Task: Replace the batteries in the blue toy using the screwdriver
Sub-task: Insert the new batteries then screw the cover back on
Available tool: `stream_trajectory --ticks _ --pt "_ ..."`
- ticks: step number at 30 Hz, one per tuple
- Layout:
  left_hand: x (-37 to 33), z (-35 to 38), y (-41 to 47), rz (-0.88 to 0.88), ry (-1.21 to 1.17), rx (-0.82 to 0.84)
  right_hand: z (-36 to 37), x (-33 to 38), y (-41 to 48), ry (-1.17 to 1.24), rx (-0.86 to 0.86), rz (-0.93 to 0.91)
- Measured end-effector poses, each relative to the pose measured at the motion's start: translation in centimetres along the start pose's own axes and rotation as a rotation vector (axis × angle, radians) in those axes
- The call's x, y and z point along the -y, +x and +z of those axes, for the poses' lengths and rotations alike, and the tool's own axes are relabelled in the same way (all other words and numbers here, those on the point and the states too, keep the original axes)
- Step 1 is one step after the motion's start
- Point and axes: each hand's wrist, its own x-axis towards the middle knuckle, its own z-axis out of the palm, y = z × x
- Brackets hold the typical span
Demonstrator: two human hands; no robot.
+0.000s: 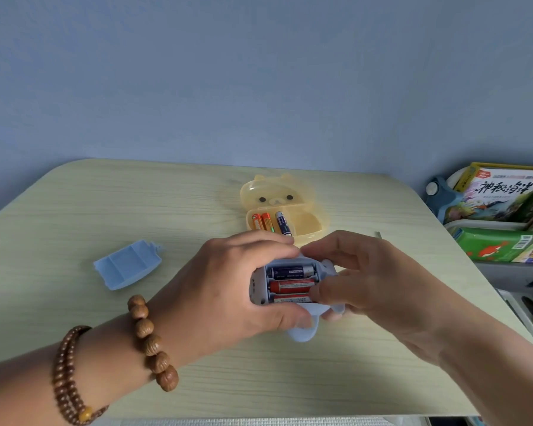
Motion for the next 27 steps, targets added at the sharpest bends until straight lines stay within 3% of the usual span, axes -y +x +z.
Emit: stream_trajectory --ticks 4,9,18,20,22,25,27 --pt "0.2 0.1 -0.1 0.011 0.006 -0.002 0.2 -0.3 -0.2 -0.098 -0.039 -0.062" --pt "0.5 -0.2 -0.1 0.021 -0.014 0.002 -0.2 -0.7 -1.3 -0.138 0.109 -0.179" --pt "1.0 -2.6 0.3 0.012 0.043 0.044 0.2 -1.6 -1.3 -0.094 0.017 -0.18" --pt "2.1 -4.9 0.4 -0.075 0.155 -0.049 0.2 -1.7 -1.3 -0.087 0.012 -0.174" --pt "3.5 -7.3 0.5 -0.275 0.404 -0.034 0.2 -1.8 -1.3 -0.098 -0.001 -0.176" --pt "5.0 -9.1 -0.2 -0.67 0.683 0.223 0.3 -1.7 -1.2 -0.129 -0.013 -0.18" --pt "5.3 -8.9 -0.7 -0.733 0.716 0.338 0.3 -1.7 -1.2 -0.143 -0.005 -0.19"
